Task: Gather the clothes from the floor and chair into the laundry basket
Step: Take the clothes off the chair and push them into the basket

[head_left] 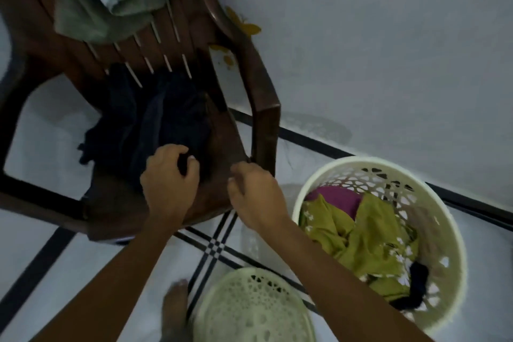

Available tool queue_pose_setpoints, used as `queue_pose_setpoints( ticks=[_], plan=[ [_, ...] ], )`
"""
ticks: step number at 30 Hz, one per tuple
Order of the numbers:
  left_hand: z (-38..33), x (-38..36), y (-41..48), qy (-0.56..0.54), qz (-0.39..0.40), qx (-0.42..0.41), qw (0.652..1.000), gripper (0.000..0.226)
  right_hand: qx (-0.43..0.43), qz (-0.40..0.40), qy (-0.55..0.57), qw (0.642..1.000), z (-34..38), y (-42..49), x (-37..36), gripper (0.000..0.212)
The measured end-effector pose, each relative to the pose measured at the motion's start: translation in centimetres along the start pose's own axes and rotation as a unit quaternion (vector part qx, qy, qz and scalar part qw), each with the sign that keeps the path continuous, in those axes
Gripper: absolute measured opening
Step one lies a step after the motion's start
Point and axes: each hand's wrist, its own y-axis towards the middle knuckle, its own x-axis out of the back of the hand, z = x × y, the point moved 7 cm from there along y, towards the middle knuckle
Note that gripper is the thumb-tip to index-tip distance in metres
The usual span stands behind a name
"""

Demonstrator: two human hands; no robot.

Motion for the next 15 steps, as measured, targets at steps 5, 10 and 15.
queue_pose_setpoints(
  ticks=[5, 10, 15],
  plan=[
    [8.9, -1.4, 5.2, 0.057, 0.100, 0.219, 0.969, 0.067, -0.086, 0.025, 0.013, 0.996, 1.4, 7.2, -5.9, 0.070],
    [15.1, -4.2, 9.6, -0.093, 0.237, 0.356, 0.899, 0.079, -0.232, 0.061, 0.192, 0.952, 1.9, 14.0, -12.6, 0.122],
    [17.0, -5.9, 11.9, -0.176, 0.325, 0.349, 0.861, 0.064, -0.300, 0.057, 0.254, 0.918, 3.7, 17.3, -18.3, 0.125]
  ],
)
